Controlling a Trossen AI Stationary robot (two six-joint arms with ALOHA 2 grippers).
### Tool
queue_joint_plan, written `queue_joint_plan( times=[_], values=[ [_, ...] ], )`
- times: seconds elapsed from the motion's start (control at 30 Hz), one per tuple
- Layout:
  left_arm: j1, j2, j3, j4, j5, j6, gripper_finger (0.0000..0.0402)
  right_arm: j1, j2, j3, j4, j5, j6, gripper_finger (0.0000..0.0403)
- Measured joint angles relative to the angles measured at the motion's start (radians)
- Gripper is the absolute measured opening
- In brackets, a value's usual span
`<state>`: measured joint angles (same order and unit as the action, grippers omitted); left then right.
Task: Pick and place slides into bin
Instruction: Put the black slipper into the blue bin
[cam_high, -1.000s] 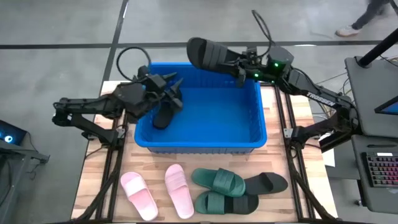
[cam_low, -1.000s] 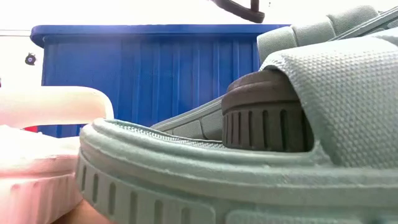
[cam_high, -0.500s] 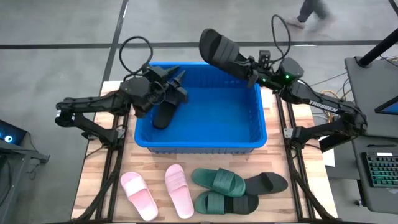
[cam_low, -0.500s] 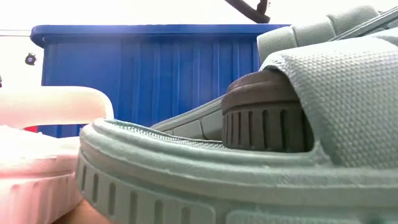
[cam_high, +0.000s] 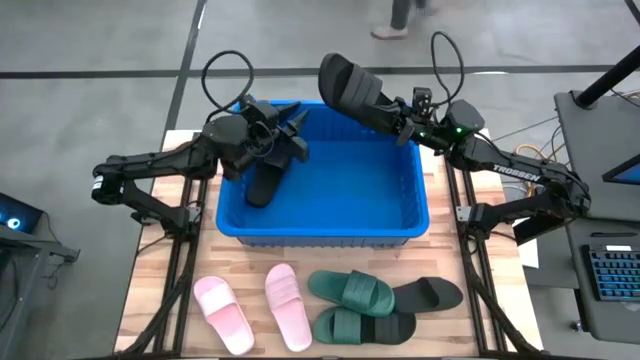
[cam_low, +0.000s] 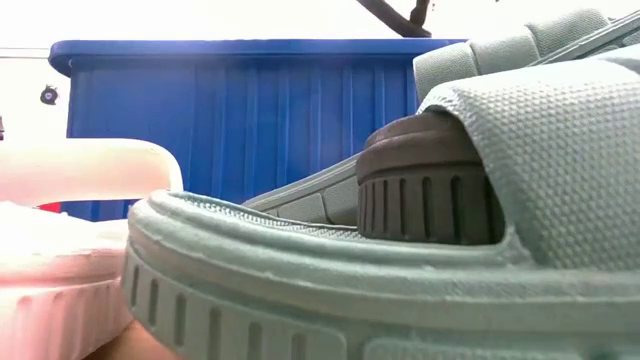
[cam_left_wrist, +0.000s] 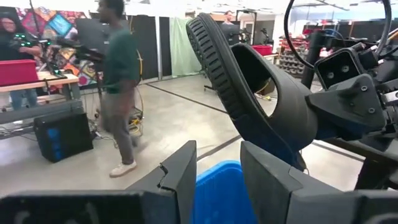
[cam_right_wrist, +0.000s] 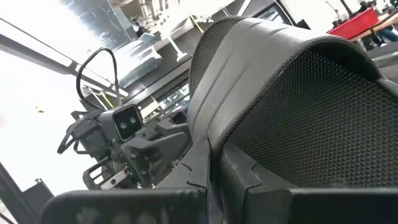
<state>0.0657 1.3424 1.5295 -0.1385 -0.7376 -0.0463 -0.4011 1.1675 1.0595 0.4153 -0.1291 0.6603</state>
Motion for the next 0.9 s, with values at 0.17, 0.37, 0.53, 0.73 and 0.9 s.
queue_joint_plan(
  times=[0.17,0.37,0.53,0.73,0.9],
  values=[
    [0.027,-0.002,0.001,0.002,0.048,-0.002,0.0109,0.002,0.0,0.001,0.0,0.0,-0.011,0.0008],
    [0.059,-0.002,0.002,0.0,0.115,-0.052,0.0115,0.002,0.0,-0.002,-0.003,0.0,-0.014,0.0008],
    [0.079,-0.002,0.002,0.0,0.145,-0.053,0.0155,0.002,0.007,-0.004,-0.008,0.0,-0.015,0.0008],
    [0.097,-0.003,0.002,-0.001,0.152,-0.054,0.0218,0.002,0.01,-0.004,-0.007,0.002,-0.015,0.0008],
    [0.116,-0.003,0.002,-0.001,0.156,-0.092,0.0249,0.002,0.011,-0.004,-0.005,0.046,-0.026,0.0008]
  ],
)
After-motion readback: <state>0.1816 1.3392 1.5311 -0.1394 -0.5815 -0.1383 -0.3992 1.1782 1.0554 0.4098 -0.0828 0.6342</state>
